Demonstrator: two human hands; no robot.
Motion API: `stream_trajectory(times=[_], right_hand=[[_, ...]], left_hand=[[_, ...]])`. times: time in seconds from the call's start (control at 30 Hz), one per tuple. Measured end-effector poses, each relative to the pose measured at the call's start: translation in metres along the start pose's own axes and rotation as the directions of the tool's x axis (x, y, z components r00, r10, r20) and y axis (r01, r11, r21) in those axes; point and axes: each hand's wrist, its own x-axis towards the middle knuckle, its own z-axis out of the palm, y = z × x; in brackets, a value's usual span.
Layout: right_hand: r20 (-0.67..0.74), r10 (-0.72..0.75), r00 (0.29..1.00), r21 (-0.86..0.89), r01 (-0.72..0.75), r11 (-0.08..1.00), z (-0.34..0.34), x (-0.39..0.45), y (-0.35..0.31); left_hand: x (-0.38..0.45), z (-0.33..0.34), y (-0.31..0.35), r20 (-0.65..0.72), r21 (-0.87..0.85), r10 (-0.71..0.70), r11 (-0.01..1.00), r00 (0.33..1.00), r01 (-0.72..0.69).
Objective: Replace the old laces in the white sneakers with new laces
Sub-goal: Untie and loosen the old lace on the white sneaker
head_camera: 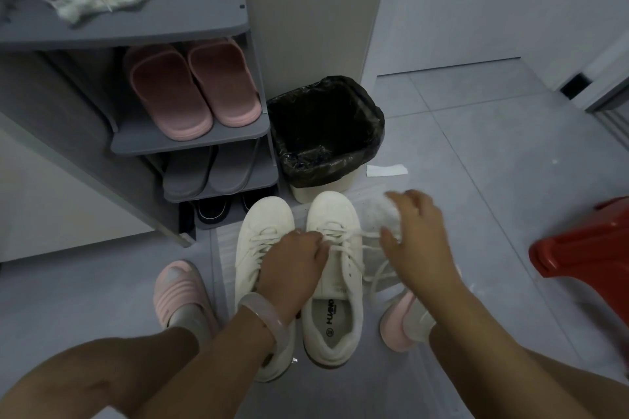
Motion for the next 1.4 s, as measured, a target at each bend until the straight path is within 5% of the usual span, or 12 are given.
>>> stream_trajectory(times=[0.2, 0.37, 0.6, 0.77, 0.93, 1.17, 1.33, 1.4], right_hand=[[0.359, -0.215, 0.908, -0.011, 0.234, 0.972, 0.029, -0.033, -0.021], [0.279, -0.096, 0.955, 0.09, 0.074, 0.993, 0.033, -0.028, -0.014], [0.277, 0.01, 0.961, -0.254, 0.063, 0.965, 0.041, -0.012, 0.008], [0.165, 0.118, 0.979, -0.272, -0.07, 0.96, 0.031, -0.012, 0.012], [0.195, -0.186, 0.963, 0.008, 0.188, 0.982, 0.035, -0.028, -0.018], [0.198, -0.408, 0.891, -0.184, 0.443, 0.878, 0.053, -0.049, -0.027], [0.199, -0.362, 0.911, -0.3, 0.408, 0.862, 0.054, -0.054, -0.033], [0.186, -0.339, 0.922, -0.304, 0.382, 0.873, 0.057, -0.055, -0.036]], left_hand=[[0.017, 0.001, 0.004, 0.081, -0.194, -0.053, 0.979, 0.995, 0.068], [0.026, 0.006, 0.002, 0.19, -0.2, -0.025, 0.978, 0.982, 0.063], [0.026, 0.01, 0.001, 0.168, -0.315, -0.057, 0.943, 0.984, 0.108], [0.025, 0.009, 0.002, 0.055, -0.362, -0.071, 0.928, 0.996, 0.086], [0.025, 0.006, 0.007, 0.02, -0.407, -0.058, 0.911, 0.998, 0.061], [0.033, -0.005, 0.006, 0.153, -0.575, -0.151, 0.79, 0.977, 0.212], [0.032, -0.019, 0.02, 0.256, -0.726, -0.241, 0.591, 0.936, 0.351], [0.03, -0.026, 0.024, 0.125, -0.58, -0.186, 0.783, 0.974, 0.224]])
